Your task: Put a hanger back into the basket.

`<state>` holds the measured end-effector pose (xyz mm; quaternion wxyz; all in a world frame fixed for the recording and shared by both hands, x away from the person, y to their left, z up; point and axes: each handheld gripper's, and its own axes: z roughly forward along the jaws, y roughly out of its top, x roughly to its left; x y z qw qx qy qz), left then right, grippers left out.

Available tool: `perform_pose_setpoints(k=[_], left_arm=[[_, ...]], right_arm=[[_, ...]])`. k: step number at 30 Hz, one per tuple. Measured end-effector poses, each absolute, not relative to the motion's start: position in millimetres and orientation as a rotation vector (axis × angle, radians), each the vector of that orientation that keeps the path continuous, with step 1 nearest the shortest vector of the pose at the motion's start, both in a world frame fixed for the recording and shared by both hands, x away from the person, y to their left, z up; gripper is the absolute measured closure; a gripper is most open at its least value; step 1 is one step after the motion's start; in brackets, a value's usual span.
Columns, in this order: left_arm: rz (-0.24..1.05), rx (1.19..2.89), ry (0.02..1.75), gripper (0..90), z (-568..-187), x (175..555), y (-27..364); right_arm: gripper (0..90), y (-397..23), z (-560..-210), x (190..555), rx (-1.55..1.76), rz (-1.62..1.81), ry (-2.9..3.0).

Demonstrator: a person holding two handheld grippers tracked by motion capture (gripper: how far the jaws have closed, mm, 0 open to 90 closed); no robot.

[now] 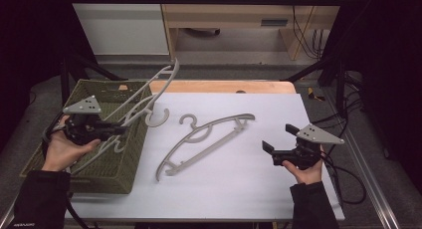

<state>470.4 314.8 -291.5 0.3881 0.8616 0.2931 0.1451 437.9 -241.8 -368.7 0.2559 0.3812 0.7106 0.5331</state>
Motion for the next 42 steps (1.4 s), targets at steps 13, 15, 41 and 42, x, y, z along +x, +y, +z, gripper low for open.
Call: perform_pose_setpoints(k=[13, 15, 41, 42], left_arm=[[0.333, 2.208, 0.823, 81.5, -320.7, 468.4, 371.3], [0.324, 2.205, 0.831, 81.5, -322.5, 469.0, 374.7], [0.33, 2.132, 0.849, 81.7, -338.2, 463.1, 415.8], [0.332, 2.139, 0.854, 81.6, -338.5, 463.1, 416.6]], right_arm=[[0.8, -239.6, -370.7, 439.2, 1.046, 1.438, 1.935], [0.8, -239.7, -370.6, 439.0, 1.047, 1.439, 1.934], [0.7, -239.7, -371.1, 439.1, 1.046, 1.437, 1.934], [0.7, -239.8, -371.1, 439.2, 1.046, 1.437, 1.934]])
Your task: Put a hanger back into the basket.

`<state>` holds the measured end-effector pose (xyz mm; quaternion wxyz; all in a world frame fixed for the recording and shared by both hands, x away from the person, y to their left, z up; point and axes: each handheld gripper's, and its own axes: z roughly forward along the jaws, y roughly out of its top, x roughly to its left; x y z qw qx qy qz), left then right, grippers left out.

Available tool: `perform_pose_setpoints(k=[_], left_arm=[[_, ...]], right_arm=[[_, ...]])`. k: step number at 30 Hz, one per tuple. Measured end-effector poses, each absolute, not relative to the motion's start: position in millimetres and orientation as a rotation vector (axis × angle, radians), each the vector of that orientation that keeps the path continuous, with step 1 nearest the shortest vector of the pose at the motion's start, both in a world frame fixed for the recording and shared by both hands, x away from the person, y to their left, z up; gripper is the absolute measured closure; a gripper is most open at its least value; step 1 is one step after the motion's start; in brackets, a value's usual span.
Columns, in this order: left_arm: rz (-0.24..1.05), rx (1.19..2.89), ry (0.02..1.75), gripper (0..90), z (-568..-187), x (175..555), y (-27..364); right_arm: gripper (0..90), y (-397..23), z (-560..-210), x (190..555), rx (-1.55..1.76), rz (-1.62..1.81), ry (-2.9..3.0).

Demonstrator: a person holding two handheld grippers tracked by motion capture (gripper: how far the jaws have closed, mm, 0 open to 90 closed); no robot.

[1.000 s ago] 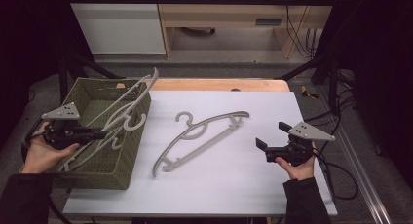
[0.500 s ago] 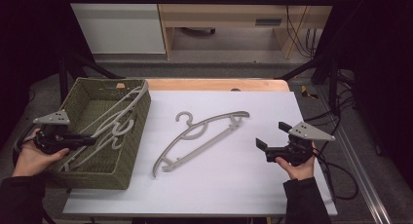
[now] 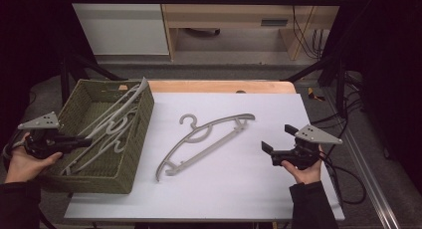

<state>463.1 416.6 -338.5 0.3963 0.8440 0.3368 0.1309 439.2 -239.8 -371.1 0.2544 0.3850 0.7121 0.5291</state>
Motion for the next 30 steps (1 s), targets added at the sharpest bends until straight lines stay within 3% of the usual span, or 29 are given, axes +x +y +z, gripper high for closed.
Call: perform_pose_setpoints(k=[9, 30], left_arm=[[0.323, 2.16, 0.965, 81.6, -356.5, 468.9, 432.9], [0.245, 2.357, 1.088, 79.2, -375.7, 484.5, 413.4]], right_arm=[[0.7, -239.8, -371.1, 439.2, 1.045, 1.436, 1.935], [0.7, -240.0, -370.7, 438.5, 1.045, 1.439, 1.937]])
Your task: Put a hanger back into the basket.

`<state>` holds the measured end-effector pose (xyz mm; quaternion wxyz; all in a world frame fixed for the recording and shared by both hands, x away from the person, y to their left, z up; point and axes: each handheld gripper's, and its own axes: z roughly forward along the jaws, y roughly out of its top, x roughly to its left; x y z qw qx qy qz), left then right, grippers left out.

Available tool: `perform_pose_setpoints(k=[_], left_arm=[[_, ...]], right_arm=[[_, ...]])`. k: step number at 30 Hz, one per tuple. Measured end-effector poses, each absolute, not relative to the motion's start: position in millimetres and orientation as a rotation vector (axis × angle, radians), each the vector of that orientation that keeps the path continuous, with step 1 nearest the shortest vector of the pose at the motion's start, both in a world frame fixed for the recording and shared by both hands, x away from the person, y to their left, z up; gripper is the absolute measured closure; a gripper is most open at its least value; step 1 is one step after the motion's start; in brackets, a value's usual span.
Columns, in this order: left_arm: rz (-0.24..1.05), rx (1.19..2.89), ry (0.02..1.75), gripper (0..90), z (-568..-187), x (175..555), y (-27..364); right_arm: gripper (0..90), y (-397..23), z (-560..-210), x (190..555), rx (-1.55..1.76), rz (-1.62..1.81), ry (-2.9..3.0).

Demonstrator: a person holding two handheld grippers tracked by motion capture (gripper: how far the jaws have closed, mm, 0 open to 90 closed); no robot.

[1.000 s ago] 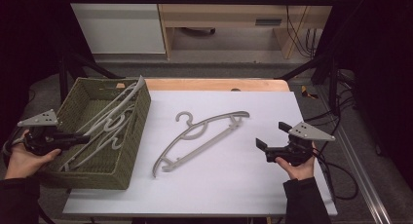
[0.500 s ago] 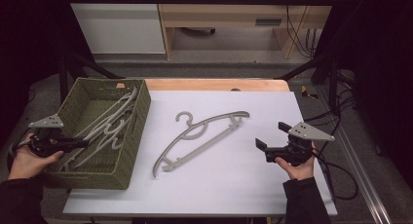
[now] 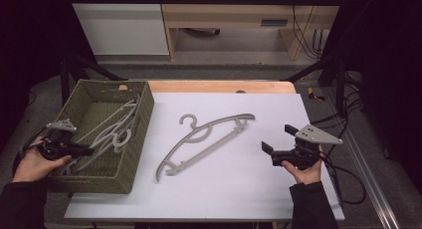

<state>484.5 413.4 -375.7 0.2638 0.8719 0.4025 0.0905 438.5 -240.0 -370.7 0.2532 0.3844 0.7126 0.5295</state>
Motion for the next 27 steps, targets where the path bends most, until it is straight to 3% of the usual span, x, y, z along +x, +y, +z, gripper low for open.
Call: perform_pose_setpoints(k=[5, 10, 16, 21, 27], left_arm=[[0.262, 2.367, 1.138, 71.6, -374.0, 484.5, 410.4], [0.317, 2.395, 1.145, 71.6, -374.1, 484.6, 402.9], [0.379, 2.401, 1.144, 59.8, -377.4, 493.9, 386.8], [0.416, 2.395, 1.149, 59.9, -372.9, 499.4, 373.1], [0.43, 2.408, 1.161, 67.9, -372.9, 499.4, 366.2]], right_arm=[[0.7, -239.8, -370.9, 438.7, 1.043, 1.439, 1.937], [0.8, -239.9, -370.6, 438.4, 1.044, 1.441, 1.936], [0.8, -239.7, -370.9, 438.8, 1.043, 1.44, 1.938], [0.8, -240.3, -370.6, 438.6, 1.046, 1.44, 1.936], [0.8, -240.9, -370.2, 438.2, 1.039, 1.445, 1.934]])
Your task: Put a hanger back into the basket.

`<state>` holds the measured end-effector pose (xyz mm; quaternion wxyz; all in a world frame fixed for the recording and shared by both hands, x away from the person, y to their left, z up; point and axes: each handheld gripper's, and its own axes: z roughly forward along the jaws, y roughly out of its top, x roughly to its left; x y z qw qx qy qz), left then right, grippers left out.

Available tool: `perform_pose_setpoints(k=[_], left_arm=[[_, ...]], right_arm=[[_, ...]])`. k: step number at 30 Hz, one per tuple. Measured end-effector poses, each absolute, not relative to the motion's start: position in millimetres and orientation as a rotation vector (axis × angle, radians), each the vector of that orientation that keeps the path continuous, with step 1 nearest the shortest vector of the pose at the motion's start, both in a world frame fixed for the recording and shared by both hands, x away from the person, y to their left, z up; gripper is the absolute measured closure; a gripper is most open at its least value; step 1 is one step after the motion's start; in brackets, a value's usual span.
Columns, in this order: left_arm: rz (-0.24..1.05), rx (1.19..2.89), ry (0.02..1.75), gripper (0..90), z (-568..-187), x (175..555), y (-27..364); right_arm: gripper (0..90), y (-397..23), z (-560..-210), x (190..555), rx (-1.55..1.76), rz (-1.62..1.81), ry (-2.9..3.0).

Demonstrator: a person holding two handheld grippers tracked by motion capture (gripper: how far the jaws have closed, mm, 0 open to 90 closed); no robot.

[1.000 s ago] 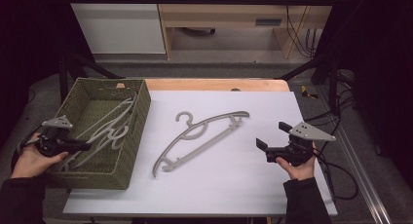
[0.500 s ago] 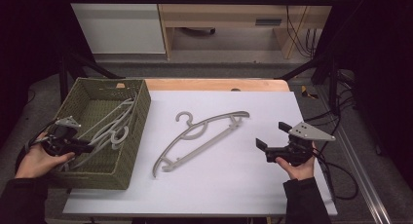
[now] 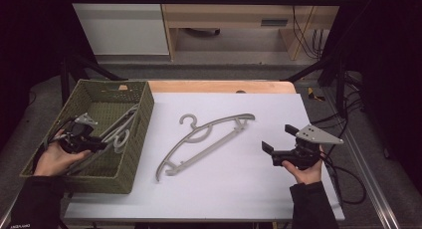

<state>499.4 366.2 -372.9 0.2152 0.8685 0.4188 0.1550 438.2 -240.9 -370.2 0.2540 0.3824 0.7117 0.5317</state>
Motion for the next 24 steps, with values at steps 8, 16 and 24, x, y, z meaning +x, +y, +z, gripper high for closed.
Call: perform_pose_setpoints(k=[8, 16, 24], left_arm=[[0.535, 2.18, 1.095, 51.0, -352.4, 481.5, 357.3], [0.567, 2.028, 0.99, 33.2, -335.7, 464.6, 327.1], [0.592, 1.991, 0.901, 23.3, -331.1, 452.2, 278.3]], right_arm=[[0.9, -240.4, -370.4, 438.4, 1.043, 1.443, 1.937], [0.9, -240.5, -370.2, 438.2, 1.04, 1.443, 1.937], [0.9, -239.4, -371.2, 438.9, 1.036, 1.439, 1.945]])
